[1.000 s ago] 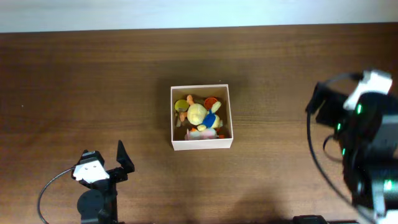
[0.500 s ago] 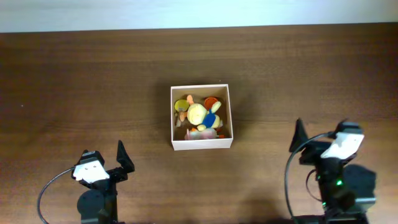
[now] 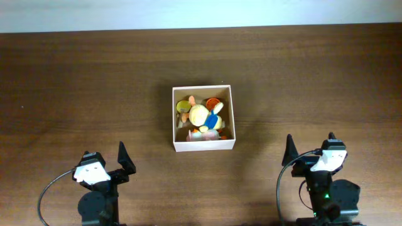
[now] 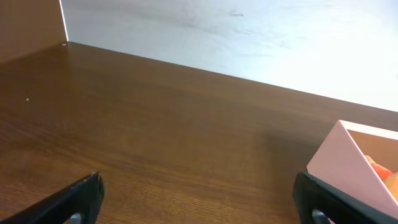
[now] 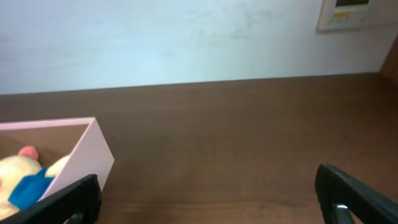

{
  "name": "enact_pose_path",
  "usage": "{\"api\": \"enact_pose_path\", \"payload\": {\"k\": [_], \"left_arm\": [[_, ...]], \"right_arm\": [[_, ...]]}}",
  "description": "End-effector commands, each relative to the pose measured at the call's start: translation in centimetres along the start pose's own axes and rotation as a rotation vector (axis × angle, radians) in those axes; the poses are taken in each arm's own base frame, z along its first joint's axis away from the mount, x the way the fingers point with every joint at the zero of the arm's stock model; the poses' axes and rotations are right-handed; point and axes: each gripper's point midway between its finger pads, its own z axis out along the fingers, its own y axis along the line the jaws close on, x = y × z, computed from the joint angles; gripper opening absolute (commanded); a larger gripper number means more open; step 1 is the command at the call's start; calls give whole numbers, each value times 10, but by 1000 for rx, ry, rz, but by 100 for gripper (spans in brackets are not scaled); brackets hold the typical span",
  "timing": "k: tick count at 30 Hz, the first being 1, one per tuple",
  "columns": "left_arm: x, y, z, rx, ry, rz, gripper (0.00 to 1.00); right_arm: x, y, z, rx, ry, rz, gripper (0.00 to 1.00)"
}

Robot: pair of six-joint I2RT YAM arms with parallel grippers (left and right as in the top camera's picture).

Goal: Pack container

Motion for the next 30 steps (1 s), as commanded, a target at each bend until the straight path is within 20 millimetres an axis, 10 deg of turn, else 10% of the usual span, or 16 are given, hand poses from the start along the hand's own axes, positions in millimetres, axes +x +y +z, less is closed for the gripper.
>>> {"api": "enact_pose_path", "payload": {"k": [1, 30], "left_arm": [[1, -1, 0, 10, -3, 16, 99], [1, -1, 0, 10, -3, 16, 99]], "right_arm": [[20, 1, 3, -11, 15, -8, 99], [45, -2, 6, -7, 31, -8, 99]]}}
